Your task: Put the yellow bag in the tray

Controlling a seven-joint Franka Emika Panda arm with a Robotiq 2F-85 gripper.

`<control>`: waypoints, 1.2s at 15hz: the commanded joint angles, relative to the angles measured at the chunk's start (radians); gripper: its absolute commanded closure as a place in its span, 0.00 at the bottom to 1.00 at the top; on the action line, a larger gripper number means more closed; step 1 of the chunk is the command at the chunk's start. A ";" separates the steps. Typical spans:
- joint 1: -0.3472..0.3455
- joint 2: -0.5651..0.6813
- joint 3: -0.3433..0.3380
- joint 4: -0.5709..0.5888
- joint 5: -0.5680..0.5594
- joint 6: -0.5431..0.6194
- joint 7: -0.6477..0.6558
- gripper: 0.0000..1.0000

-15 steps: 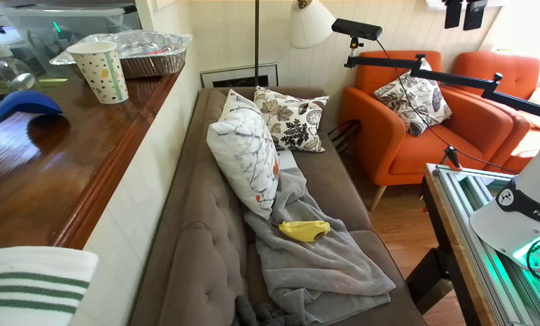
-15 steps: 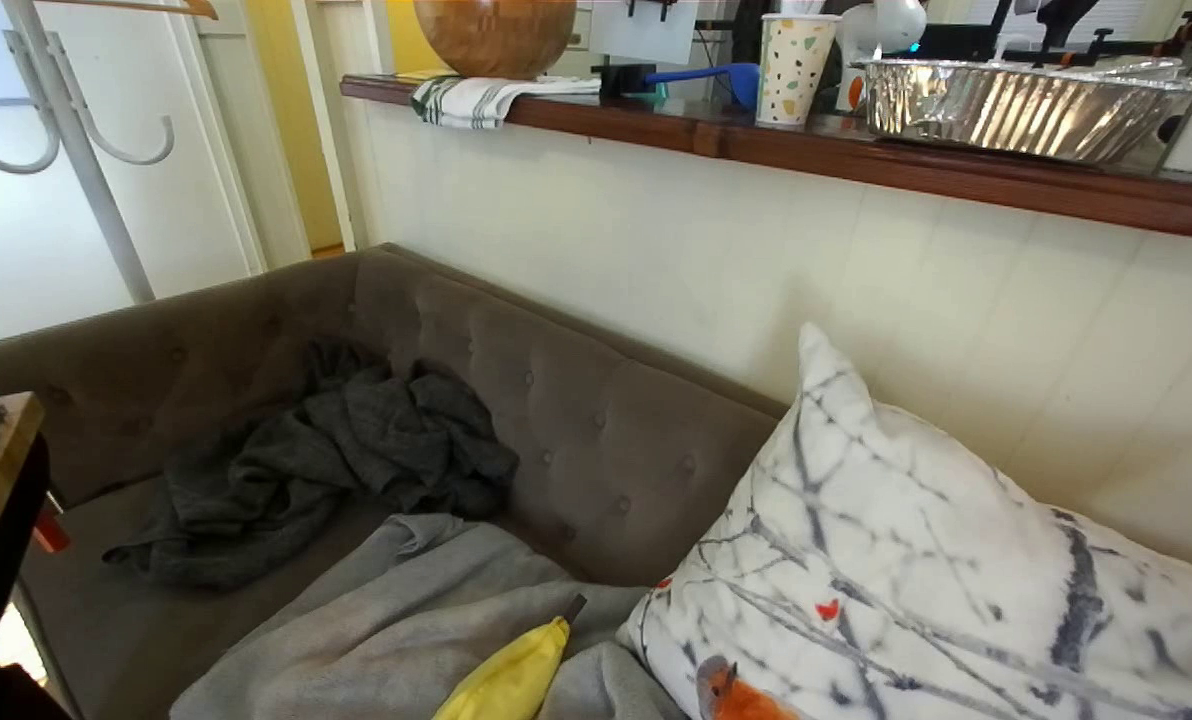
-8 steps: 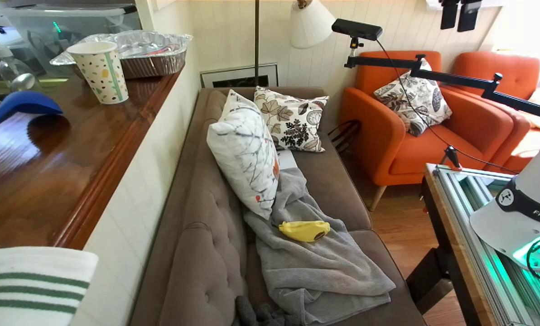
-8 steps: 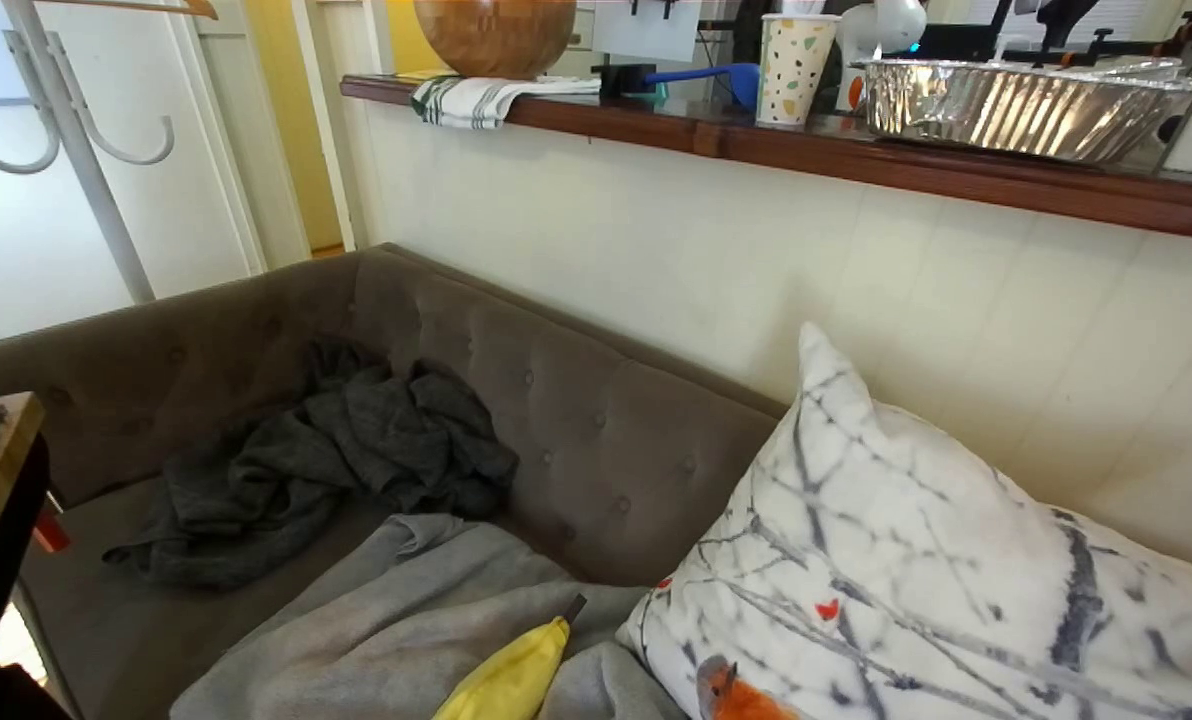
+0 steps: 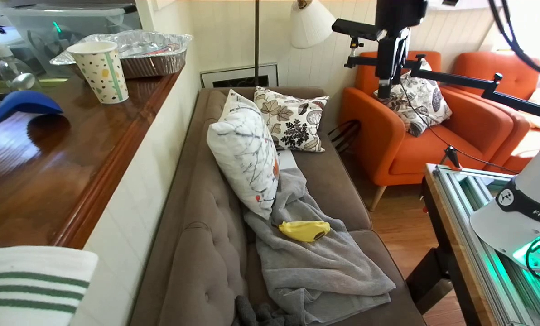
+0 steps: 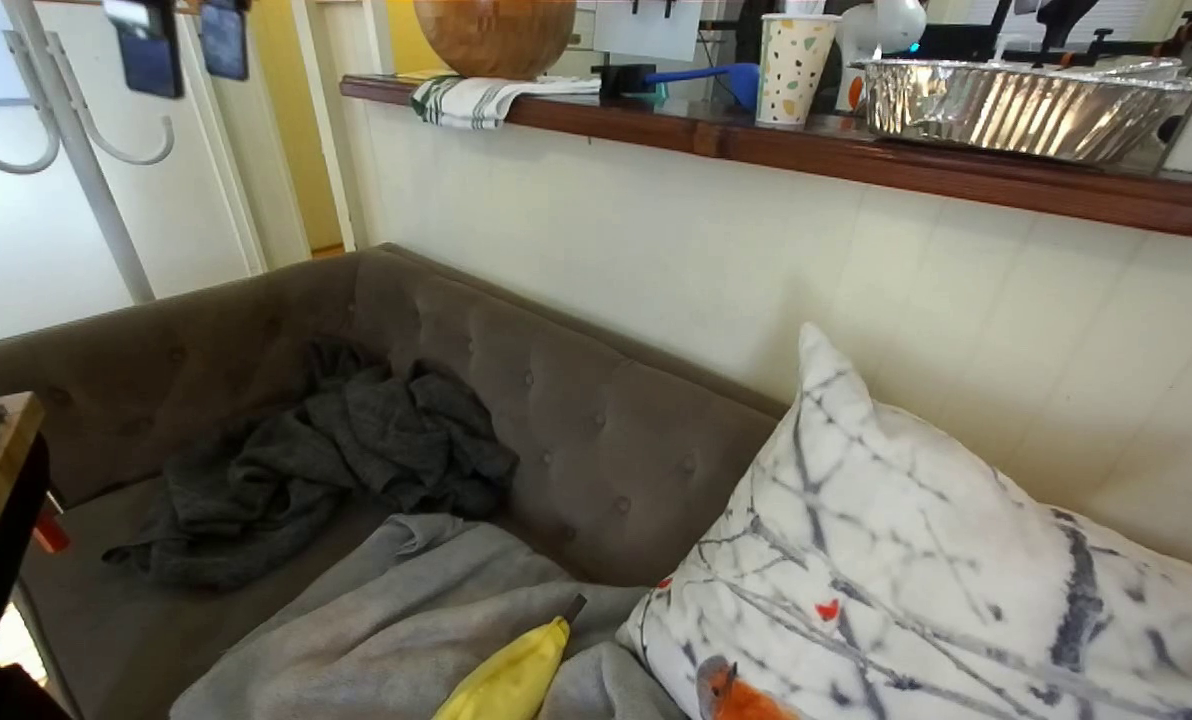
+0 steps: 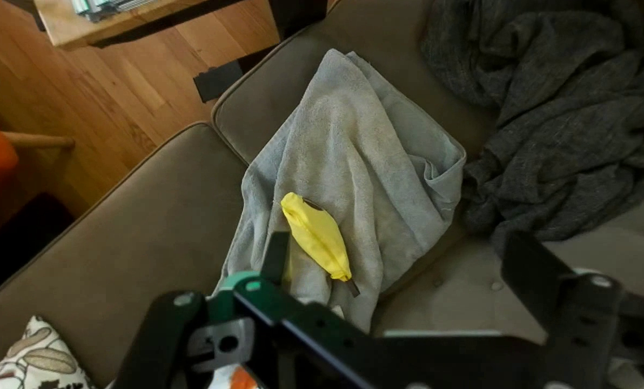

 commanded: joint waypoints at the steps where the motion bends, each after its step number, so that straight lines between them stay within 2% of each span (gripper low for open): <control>1: -0.025 0.146 0.032 -0.021 0.057 0.151 0.129 0.00; 7: -0.027 0.367 0.043 -0.066 0.016 0.502 0.303 0.00; 10: -0.020 0.460 0.033 -0.071 -0.009 0.620 0.365 0.00; 11: -0.017 0.491 0.028 -0.067 -0.014 0.638 0.387 0.00; 12: -0.012 0.511 0.023 -0.037 -0.010 0.534 0.418 0.00; 13: -0.006 0.468 0.020 -0.070 0.014 0.587 0.356 0.00; 17: -0.002 0.510 0.015 -0.056 0.014 0.563 0.388 0.00; 18: 0.003 0.574 0.018 -0.015 0.013 0.569 0.409 0.00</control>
